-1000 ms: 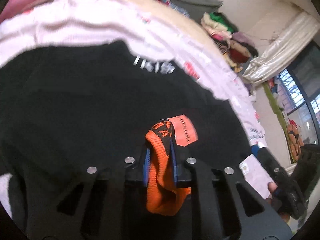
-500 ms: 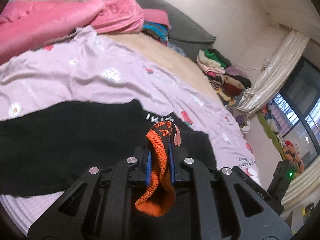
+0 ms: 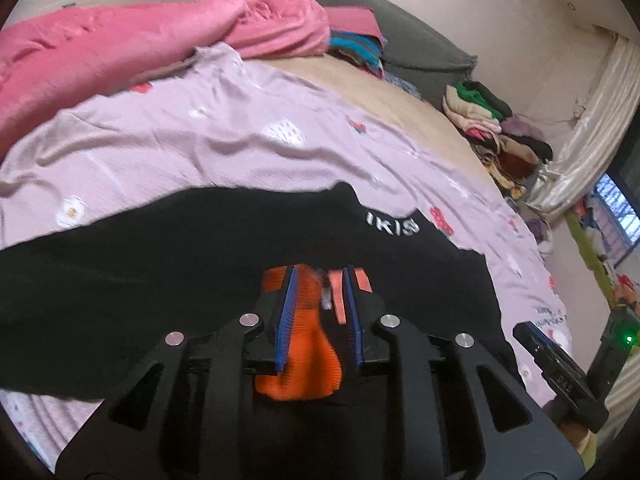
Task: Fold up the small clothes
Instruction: 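Lay the cuff onto the shirt body with the left tool and open, then move the left tool to the other sleeve's orange cuff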
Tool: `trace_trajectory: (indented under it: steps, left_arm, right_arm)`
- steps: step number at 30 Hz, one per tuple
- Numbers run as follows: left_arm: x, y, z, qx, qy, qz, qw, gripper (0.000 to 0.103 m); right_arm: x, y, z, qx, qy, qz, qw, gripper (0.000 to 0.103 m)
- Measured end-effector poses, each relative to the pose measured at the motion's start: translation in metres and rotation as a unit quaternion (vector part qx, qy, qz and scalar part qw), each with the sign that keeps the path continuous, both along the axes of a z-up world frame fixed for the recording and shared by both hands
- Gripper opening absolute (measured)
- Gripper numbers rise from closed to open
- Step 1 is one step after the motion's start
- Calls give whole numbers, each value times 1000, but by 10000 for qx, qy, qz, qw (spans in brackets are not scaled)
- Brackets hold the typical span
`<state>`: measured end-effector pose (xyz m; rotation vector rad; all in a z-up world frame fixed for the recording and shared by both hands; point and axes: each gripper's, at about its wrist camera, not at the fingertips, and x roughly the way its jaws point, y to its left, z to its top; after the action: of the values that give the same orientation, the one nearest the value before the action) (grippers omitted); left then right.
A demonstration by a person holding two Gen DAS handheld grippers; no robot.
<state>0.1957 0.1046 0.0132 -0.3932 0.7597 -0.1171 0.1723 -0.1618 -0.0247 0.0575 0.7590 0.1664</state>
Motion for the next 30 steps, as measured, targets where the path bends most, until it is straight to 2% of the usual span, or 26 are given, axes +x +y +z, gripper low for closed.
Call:
trace_trajectory:
  steps: [4,9,13,16,18,21,27,30]
  left_arm:
    - [-2,-8,0,87,-13,-157,9998,14]
    - [3,-35,-25,223,511,-586,9967,14]
    - [3,-48,-42,643,806,-638,9926,30]
    - [1,-50,-51,819,948,-626,9901,31]
    - [0,-50,-53,820,984,-620,9898,32]
    - [-1,-49,-55,804,1005,-613,9898,33]
    - [-1,-44,-55,666,1023,-580,9908,35]
    - [-3,-45,-51,578,973,-638,9915,46]
  right_arm:
    - [7,4,-5,-104,79,150,9998,58]
    - [18,16,-18,-298,322,425,9981,58]
    - [23,14,-29,-455,511,412,9968,57]
    - [26,8,-36,-575,640,319,9958,58]
    - [29,2,-42,-736,756,135,9943,57]
    - [33,-9,-52,-629,1012,70,9929,57]
    - [32,-10,-54,-613,1003,50,9931,58]
    - [26,-10,-47,-403,913,92,9950,70]
